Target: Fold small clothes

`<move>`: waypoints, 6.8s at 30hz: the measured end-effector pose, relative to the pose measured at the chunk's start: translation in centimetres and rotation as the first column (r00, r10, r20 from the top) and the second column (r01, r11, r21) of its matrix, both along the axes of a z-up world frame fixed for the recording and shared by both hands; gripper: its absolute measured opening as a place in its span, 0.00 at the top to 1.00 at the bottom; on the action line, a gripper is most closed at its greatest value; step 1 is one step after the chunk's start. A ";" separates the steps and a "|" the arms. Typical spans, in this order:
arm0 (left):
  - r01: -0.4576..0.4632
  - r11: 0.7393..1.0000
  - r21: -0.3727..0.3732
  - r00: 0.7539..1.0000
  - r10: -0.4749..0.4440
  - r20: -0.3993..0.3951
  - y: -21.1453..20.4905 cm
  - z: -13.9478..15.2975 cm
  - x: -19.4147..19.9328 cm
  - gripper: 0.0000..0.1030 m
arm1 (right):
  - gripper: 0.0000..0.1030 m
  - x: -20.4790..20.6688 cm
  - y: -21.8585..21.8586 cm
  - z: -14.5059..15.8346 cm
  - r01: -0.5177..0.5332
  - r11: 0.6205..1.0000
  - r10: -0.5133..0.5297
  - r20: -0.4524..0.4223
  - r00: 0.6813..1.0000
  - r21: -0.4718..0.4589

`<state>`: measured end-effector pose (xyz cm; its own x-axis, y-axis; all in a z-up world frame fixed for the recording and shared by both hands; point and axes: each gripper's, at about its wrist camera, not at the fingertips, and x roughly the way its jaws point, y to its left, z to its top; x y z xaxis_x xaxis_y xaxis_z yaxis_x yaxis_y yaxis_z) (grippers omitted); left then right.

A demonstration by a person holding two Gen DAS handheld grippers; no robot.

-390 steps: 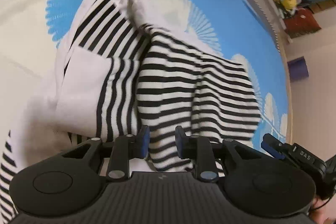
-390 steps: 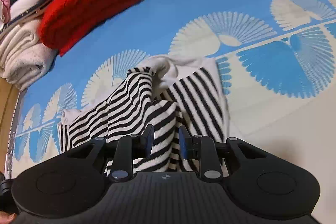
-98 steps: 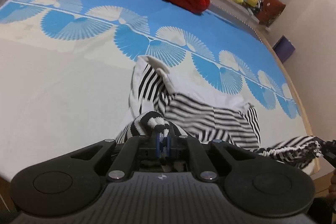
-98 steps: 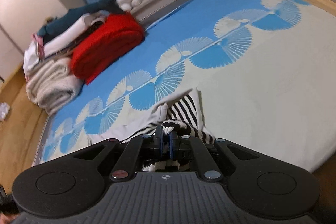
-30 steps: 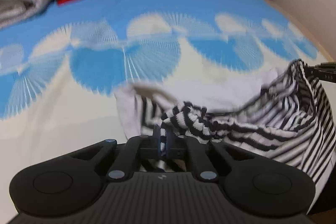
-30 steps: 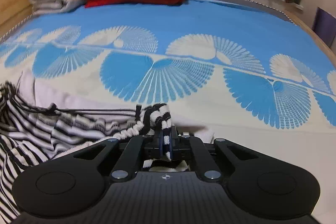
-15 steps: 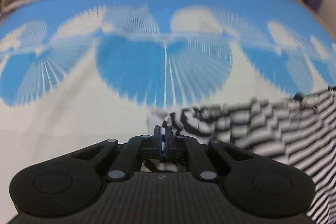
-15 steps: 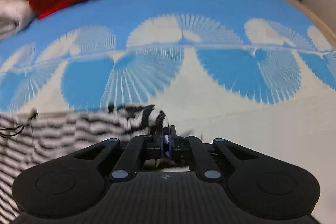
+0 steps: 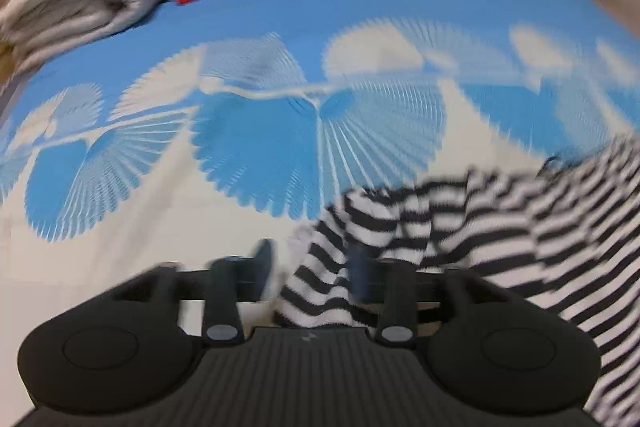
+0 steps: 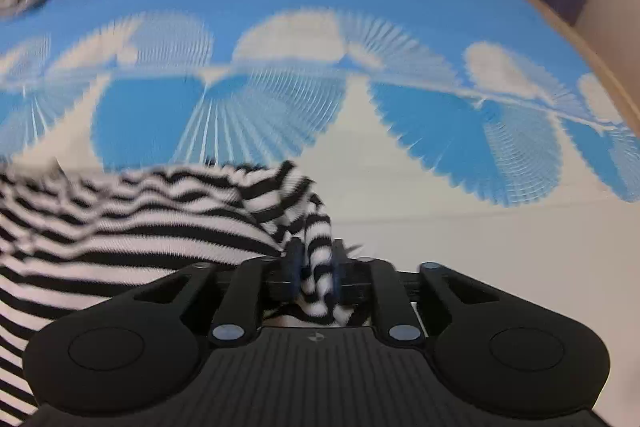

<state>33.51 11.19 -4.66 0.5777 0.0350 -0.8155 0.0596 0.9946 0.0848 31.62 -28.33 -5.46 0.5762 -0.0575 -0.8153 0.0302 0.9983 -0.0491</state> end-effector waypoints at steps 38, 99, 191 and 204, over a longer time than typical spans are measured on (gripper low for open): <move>-0.220 0.897 -0.383 0.973 0.175 -0.150 9.6 3.9 -15.6 0.99 | 1.00 -16.4 -10.5 4.5 0.148 0.882 -0.175 0.021 0.984 0.447; -0.264 0.924 -0.277 0.960 0.222 -0.173 -2.4 0.1 -5.2 0.60 | 0.60 -12.0 -3.5 2.4 -0.007 0.984 0.022 -0.081 0.996 0.181; -0.395 0.886 -0.243 0.835 0.456 0.307 23.9 10.4 -27.4 0.31 | 0.93 -21.4 39.5 2.0 -0.684 0.709 0.705 0.148 0.694 -0.170; -0.448 0.856 -0.259 0.819 0.509 0.266 23.9 10.0 -27.8 0.31 | 0.93 -23.1 42.4 7.5 -0.661 0.750 0.646 0.251 0.721 -0.032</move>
<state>5.74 35.07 5.38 0.7504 0.2481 -0.6127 -0.4273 0.8893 -0.1632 8.53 14.04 2.03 0.6236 0.4456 -0.6424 -0.6279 0.7750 -0.0720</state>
